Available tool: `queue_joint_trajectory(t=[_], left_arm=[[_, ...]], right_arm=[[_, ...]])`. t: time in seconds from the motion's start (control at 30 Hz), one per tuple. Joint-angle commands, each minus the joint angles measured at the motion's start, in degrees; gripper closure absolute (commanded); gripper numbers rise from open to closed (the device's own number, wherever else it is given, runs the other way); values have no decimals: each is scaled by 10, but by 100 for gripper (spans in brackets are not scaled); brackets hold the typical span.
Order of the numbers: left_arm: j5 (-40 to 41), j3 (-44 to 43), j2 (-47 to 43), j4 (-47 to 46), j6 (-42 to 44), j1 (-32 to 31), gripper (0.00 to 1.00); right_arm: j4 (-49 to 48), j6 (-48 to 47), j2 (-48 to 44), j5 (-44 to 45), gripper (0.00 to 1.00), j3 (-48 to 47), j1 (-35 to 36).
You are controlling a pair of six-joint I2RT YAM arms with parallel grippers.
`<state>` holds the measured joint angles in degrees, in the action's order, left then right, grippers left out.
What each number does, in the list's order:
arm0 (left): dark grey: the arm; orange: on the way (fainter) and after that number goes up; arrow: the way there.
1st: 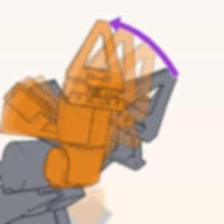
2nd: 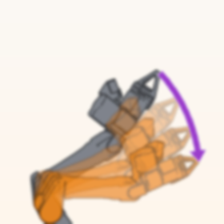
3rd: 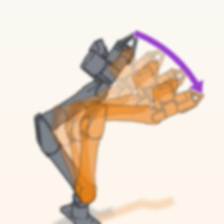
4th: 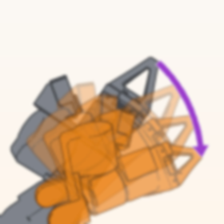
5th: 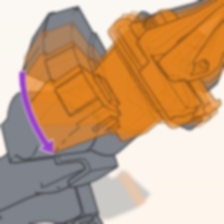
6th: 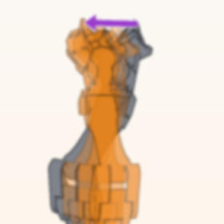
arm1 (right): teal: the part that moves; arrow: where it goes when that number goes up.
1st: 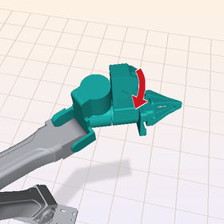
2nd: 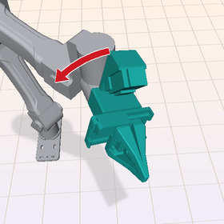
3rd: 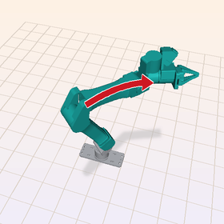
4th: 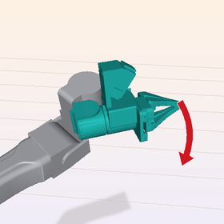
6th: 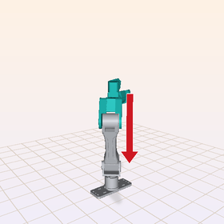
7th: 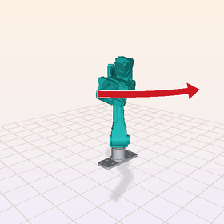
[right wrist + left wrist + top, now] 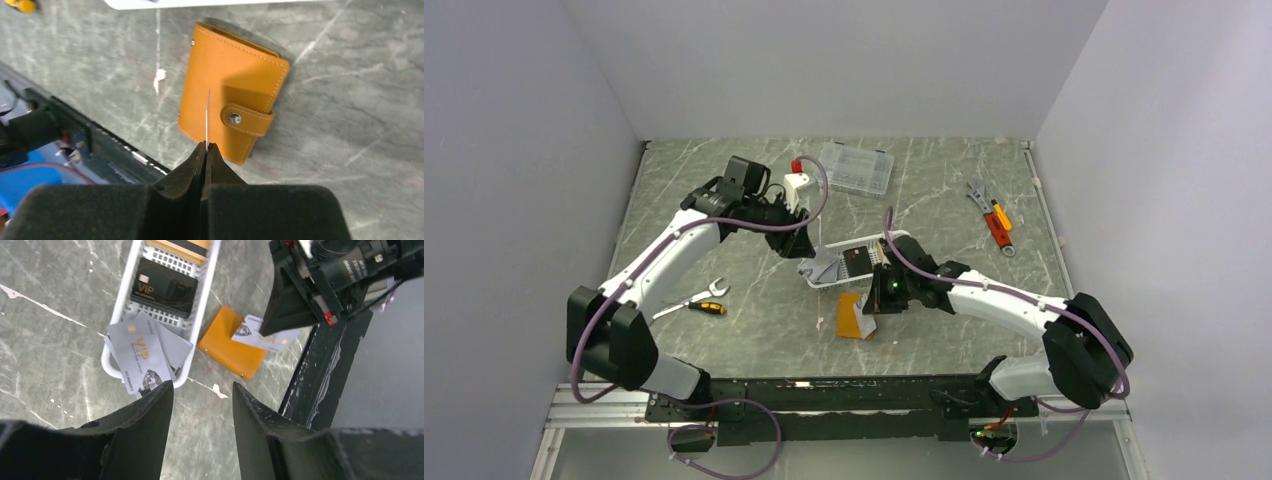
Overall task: Put the credit cards into the card holder
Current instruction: Open the card holder at the center of the board.
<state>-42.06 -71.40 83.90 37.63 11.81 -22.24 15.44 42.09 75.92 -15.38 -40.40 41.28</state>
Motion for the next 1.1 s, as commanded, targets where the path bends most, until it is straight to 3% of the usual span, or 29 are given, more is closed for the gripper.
queue_joint_trajectory(t=[0.0,0.23,0.67,1.07], left_arm=[[15,12,-51,91,105,-20,48],[64,93,-86,59,134,-107,48],[121,94,20,-18,143,-294,49],[201,58,117,-71,165,-366,49]], right_arm=[[81,28,5,140,100,-40,40],[96,53,-12,190,100,-23,48],[83,79,-63,187,100,20,33],[83,58,-126,159,100,64,-19]])
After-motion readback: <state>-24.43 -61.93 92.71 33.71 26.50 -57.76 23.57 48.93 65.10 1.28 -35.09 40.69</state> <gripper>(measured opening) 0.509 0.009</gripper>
